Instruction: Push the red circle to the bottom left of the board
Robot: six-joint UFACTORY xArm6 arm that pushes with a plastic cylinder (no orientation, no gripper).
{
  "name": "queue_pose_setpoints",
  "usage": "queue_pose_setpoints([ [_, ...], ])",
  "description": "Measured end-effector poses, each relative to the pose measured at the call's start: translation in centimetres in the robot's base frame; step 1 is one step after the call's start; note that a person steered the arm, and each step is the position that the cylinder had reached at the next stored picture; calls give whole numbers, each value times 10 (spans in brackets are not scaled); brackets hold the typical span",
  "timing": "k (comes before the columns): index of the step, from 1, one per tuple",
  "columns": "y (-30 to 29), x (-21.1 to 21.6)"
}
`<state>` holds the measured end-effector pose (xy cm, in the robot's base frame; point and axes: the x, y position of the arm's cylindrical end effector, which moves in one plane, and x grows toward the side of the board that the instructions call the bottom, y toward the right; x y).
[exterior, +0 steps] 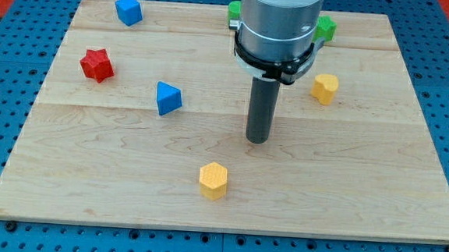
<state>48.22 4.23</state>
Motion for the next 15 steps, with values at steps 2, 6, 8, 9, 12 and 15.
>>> queue_pose_setpoints([
  [2, 0, -9],
  [6, 55, -36],
  [8, 1, -79],
  [9, 12, -124],
  [12, -122, 13],
  [15, -186, 12],
])
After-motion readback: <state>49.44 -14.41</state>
